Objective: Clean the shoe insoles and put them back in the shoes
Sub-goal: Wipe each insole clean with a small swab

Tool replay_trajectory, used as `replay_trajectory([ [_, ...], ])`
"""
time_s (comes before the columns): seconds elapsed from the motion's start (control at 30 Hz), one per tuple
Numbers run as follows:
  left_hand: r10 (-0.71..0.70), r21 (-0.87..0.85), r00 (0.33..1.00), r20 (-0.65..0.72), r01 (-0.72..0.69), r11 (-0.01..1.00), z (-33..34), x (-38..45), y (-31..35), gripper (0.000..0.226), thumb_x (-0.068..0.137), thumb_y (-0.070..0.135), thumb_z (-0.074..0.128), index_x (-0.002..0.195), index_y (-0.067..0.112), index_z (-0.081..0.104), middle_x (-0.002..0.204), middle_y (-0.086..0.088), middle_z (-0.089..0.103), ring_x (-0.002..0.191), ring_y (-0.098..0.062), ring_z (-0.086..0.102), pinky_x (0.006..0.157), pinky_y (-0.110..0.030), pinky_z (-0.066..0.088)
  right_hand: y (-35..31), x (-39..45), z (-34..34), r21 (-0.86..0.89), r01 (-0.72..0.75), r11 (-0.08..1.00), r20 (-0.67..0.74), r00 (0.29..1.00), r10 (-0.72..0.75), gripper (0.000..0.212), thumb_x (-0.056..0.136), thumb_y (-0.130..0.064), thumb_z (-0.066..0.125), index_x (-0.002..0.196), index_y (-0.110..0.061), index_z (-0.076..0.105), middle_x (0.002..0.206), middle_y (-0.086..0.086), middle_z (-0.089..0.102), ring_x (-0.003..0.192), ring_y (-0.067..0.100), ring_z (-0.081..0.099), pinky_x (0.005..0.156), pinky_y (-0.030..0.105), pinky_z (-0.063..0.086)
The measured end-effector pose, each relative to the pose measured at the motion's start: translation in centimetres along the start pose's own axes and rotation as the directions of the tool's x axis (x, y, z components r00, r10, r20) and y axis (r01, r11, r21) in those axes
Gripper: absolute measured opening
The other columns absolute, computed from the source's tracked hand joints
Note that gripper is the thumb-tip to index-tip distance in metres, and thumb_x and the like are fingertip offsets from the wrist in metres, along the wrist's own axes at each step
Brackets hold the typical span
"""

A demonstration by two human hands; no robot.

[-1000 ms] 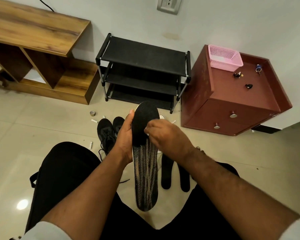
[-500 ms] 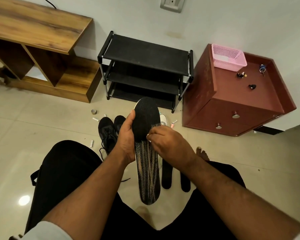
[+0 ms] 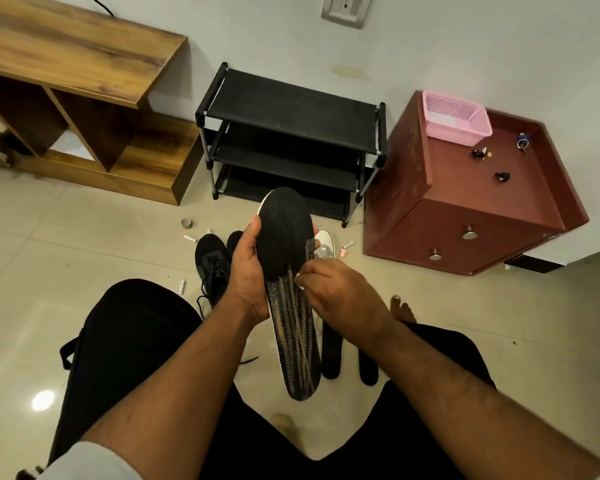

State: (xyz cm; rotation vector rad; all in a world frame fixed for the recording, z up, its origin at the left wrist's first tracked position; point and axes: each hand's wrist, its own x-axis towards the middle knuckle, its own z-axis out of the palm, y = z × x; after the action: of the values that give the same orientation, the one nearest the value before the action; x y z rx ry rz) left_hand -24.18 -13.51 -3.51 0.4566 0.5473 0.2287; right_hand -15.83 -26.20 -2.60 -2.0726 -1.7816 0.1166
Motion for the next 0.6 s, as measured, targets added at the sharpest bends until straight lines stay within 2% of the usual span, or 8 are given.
replay_trajectory([
  [0.07,-0.01,-0.006,1.0,0.012,0.01,1.0,0.0,0.0,-0.2,0.073,0.093,0.066,0.034,0.102,0.008,0.078,0.112,-0.017,0.069,0.111,-0.031,0.06,0.109,-0.048,0.038,0.3,0.2,-0.2,-0.004,-0.013,1.0,-0.027,1.0,0.013,0.021,0.088,-0.014,0.052,0.095,-0.005,0.07,0.093,0.008,0.066,0.083,0.017,0.06,0.075,0.027,0.053],
  [0.17,0.0,-0.017,1.0,0.005,0.0,1.0,0.4,-0.1,-0.7,0.067,0.096,0.062,0.032,0.089,0.016,0.081,0.101,-0.011,0.075,0.1,-0.026,0.067,0.097,-0.044,0.047,1.4,2.2,-1.6,-0.042,-0.041,0.998,-0.084,0.996,0.038,0.028,0.089,-0.016,0.045,0.094,-0.004,0.07,0.093,0.009,0.066,0.083,0.018,0.061,0.073,0.031,0.054],
  [0.27,0.017,-0.031,1.0,-0.014,-0.018,0.999,0.5,-0.1,-0.6,0.066,0.096,0.061,0.032,0.087,0.018,0.081,0.1,-0.011,0.075,0.096,-0.026,0.069,0.094,-0.045,0.048,1.9,3.6,-3.0,-0.071,-0.077,0.995,-0.116,0.991,0.068,0.022,0.087,-0.012,0.05,0.09,-0.004,0.07,0.089,0.01,0.066,0.081,0.02,0.062,0.07,0.033,0.055],
  [0.37,0.028,-0.06,1.0,0.008,-0.027,0.998,0.5,-0.2,-0.3,0.068,0.096,0.06,0.032,0.085,0.016,0.082,0.097,-0.011,0.075,0.09,-0.025,0.071,0.092,-0.041,0.048,1.6,3.1,-2.4,-0.072,-0.06,0.996,-0.09,0.995,0.053,0.02,0.088,-0.011,0.052,0.091,-0.005,0.07,0.09,0.009,0.066,0.081,0.019,0.061,0.07,0.032,0.054],
  [0.5,0.034,-0.093,0.999,0.03,-0.031,0.995,0.2,0.0,0.1,0.073,0.09,0.064,0.038,0.106,0.003,0.075,0.118,-0.019,0.067,0.105,-0.029,0.065,0.102,-0.043,0.046,0.6,0.5,-0.5,-0.022,-0.028,0.999,-0.03,0.999,0.028,0.032,0.09,-0.02,0.043,0.093,-0.004,0.071,0.09,0.009,0.067,0.079,0.019,0.062,0.07,0.032,0.055],
  [0.6,0.027,-0.084,0.999,0.029,-0.024,0.996,0.0,0.2,-0.1,0.073,0.092,0.064,0.035,0.101,0.005,0.078,0.116,-0.018,0.068,0.104,-0.029,0.065,0.102,-0.044,0.046,0.5,0.2,-0.6,-0.011,-0.03,0.999,-0.042,0.999,0.03,0.033,0.09,-0.02,0.043,0.093,-0.003,0.071,0.09,0.01,0.067,0.08,0.02,0.063,0.072,0.032,0.055],
])
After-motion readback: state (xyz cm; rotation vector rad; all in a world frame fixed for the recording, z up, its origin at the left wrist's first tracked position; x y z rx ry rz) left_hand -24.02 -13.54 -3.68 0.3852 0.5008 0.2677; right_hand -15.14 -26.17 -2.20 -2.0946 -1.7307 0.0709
